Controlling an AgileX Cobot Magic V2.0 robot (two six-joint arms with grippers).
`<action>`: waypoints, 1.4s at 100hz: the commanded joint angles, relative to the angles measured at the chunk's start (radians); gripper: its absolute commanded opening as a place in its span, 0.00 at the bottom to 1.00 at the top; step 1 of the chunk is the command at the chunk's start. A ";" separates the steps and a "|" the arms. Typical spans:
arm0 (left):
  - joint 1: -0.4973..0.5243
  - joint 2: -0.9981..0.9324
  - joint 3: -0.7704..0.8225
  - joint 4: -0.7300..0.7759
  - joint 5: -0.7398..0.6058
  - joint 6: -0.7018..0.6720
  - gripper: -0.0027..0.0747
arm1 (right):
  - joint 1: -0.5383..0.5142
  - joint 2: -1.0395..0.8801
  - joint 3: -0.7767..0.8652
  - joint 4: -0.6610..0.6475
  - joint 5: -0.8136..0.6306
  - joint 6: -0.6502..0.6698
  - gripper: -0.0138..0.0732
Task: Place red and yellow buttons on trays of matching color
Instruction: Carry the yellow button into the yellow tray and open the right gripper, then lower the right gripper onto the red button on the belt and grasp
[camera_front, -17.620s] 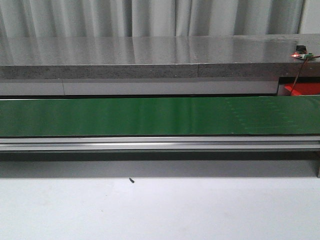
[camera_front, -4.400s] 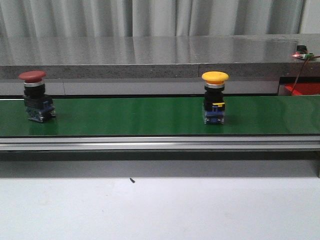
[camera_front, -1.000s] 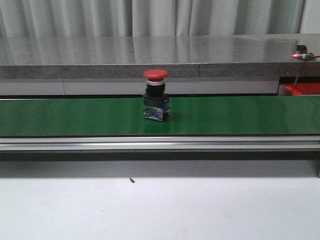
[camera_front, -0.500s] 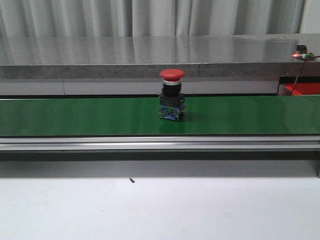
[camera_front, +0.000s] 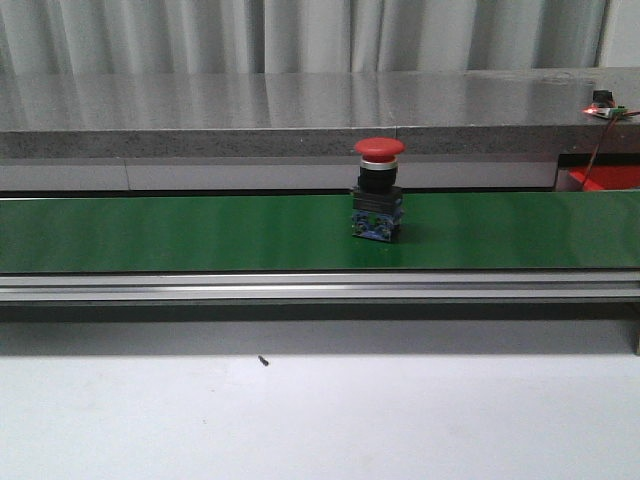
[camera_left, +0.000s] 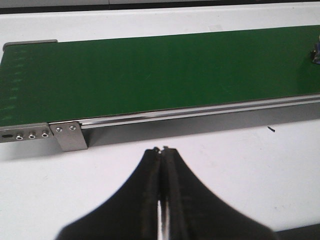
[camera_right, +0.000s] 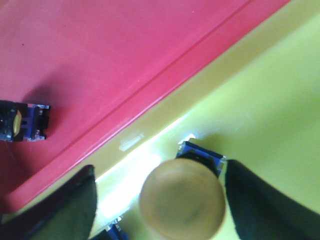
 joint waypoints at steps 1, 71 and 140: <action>-0.009 0.005 -0.027 -0.026 -0.069 -0.004 0.01 | -0.003 -0.040 -0.024 0.015 -0.026 -0.017 0.84; -0.009 0.005 -0.027 -0.026 -0.069 -0.004 0.01 | 0.096 -0.336 -0.024 -0.043 -0.029 -0.074 0.84; -0.009 0.005 -0.027 -0.026 -0.069 -0.004 0.01 | 0.605 -0.376 -0.026 -0.043 0.168 -0.487 0.84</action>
